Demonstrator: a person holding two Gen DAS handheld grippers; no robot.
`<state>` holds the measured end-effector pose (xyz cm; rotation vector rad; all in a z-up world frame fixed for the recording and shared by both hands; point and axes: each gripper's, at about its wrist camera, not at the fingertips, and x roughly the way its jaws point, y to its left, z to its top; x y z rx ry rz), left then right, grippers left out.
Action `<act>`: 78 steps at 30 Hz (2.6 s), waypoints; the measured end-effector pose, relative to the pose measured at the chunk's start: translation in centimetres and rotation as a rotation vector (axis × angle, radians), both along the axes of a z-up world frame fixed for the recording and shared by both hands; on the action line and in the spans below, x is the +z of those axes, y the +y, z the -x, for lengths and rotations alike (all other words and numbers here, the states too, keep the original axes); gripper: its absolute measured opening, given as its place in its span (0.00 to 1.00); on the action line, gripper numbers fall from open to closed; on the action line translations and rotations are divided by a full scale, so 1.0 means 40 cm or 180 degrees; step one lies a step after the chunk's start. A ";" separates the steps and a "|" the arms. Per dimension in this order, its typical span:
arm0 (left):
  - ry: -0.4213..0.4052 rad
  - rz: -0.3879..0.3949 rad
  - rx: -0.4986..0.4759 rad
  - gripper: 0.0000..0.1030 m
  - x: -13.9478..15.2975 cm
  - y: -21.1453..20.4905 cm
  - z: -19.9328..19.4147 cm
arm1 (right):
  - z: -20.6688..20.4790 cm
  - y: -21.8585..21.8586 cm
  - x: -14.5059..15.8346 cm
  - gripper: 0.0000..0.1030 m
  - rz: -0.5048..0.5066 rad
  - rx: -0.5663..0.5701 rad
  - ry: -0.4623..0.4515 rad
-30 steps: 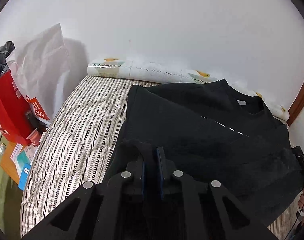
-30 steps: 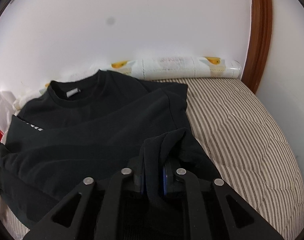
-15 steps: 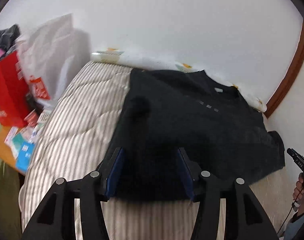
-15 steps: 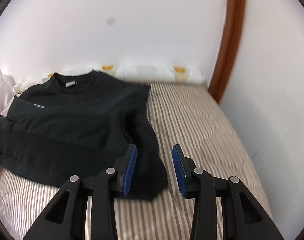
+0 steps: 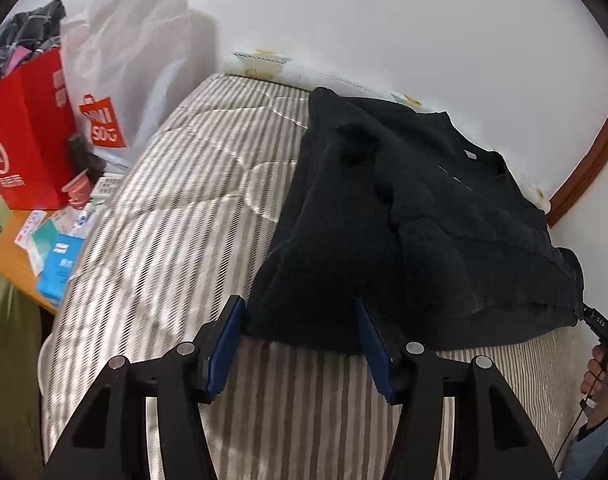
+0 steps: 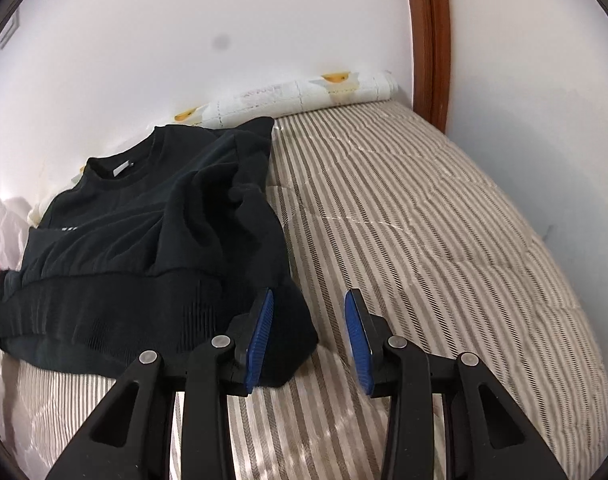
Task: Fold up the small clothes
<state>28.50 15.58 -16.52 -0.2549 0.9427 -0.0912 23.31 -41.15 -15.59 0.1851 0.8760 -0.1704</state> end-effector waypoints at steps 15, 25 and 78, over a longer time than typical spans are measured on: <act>-0.0067 0.0064 -0.0104 0.49 -0.010 -0.032 -0.043 | -0.024 0.000 -0.008 0.32 -0.0591 0.0097 -0.0058; -0.0002 0.0093 -0.0209 0.49 -0.012 -0.032 0.004 | 0.065 0.036 0.014 0.36 -0.0530 0.0396 -0.0071; -0.0300 -0.0015 -0.0206 0.34 0.082 -0.050 0.406 | 0.435 0.160 0.154 0.22 0.0038 0.0586 -0.0247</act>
